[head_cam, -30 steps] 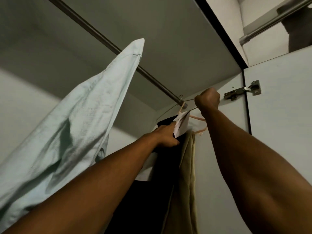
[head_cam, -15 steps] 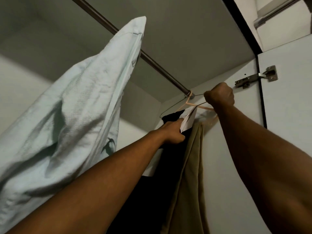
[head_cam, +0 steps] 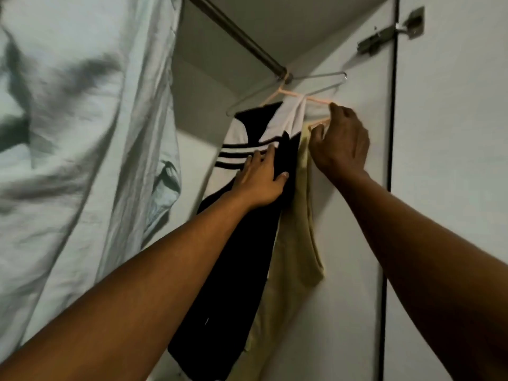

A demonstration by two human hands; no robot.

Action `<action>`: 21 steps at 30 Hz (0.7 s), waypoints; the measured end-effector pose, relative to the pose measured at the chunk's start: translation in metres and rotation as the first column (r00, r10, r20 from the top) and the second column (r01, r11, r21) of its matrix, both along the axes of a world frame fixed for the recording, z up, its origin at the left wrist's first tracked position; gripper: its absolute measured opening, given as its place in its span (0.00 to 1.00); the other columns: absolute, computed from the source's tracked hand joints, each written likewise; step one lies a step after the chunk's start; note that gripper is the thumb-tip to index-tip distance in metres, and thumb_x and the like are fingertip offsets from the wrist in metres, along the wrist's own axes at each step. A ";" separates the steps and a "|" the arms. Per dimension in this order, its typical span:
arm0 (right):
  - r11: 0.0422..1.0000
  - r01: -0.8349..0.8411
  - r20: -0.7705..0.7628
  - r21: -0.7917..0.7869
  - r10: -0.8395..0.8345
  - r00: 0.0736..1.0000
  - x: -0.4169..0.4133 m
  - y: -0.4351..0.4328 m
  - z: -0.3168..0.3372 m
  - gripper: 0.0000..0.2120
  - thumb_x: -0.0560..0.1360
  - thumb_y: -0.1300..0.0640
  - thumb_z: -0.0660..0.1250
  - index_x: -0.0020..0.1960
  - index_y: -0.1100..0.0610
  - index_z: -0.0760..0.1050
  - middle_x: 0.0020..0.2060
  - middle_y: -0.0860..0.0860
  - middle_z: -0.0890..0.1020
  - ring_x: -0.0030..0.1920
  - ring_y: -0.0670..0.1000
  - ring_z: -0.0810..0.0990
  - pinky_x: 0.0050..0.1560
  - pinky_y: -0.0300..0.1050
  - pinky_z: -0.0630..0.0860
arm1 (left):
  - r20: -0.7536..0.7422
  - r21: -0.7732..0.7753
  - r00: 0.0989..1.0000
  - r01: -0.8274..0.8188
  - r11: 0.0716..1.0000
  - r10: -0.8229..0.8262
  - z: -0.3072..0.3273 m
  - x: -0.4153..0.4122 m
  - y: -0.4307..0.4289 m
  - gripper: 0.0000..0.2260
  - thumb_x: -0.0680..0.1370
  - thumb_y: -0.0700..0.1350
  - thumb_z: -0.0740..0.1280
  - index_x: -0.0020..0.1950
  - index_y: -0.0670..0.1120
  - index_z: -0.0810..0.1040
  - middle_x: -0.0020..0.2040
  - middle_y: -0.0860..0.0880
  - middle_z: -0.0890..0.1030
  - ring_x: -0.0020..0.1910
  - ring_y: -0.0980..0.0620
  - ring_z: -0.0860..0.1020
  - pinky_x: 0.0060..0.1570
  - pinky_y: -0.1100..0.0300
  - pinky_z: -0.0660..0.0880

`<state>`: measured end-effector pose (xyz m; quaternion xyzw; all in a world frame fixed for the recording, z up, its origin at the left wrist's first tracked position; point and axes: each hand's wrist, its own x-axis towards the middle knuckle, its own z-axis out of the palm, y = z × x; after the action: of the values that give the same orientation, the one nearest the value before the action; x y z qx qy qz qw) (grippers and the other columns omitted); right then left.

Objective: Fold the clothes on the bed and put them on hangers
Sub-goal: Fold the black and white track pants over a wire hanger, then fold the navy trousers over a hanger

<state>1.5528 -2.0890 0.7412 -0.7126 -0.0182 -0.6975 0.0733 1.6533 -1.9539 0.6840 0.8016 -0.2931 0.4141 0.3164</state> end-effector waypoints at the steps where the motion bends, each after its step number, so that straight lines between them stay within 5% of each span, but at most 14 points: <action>1: 1.000 0.012 -0.017 -0.025 -0.012 1.000 -0.001 -0.003 -0.014 0.25 0.80 0.52 0.62 0.75 0.56 0.68 0.71 0.58 0.74 0.65 0.62 0.76 0.62 0.53 0.72 | 0.014 -0.003 1.000 -0.012 1.000 0.012 -0.010 -0.004 -0.002 0.36 0.83 0.59 0.60 0.84 0.51 0.45 0.83 0.41 0.49 0.82 0.40 0.49 0.78 0.39 0.54; 8: 0.998 0.050 -0.351 -0.041 -0.061 0.934 -0.045 -0.005 -0.138 0.30 0.81 0.46 0.60 0.80 0.54 0.61 0.80 0.59 0.62 0.77 0.62 0.64 0.74 0.57 0.66 | -0.002 -0.026 0.999 -0.039 0.999 0.039 -0.108 -0.060 -0.013 0.31 0.84 0.56 0.57 0.84 0.47 0.49 0.82 0.38 0.52 0.82 0.39 0.51 0.79 0.41 0.52; 21: 1.000 0.014 -0.684 0.028 0.009 0.730 -0.286 0.000 -0.435 0.29 0.82 0.52 0.62 0.80 0.61 0.62 0.79 0.64 0.63 0.79 0.65 0.62 0.76 0.60 0.66 | -0.270 0.303 0.949 -0.073 0.950 0.160 -0.363 -0.314 0.003 0.32 0.85 0.54 0.57 0.83 0.46 0.47 0.83 0.39 0.49 0.82 0.40 0.47 0.79 0.40 0.50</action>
<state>1.2666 -2.0887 0.3057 -0.9178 0.0217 -0.3871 0.0853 1.3389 -1.9506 0.3215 0.9074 -0.2522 0.2623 0.2105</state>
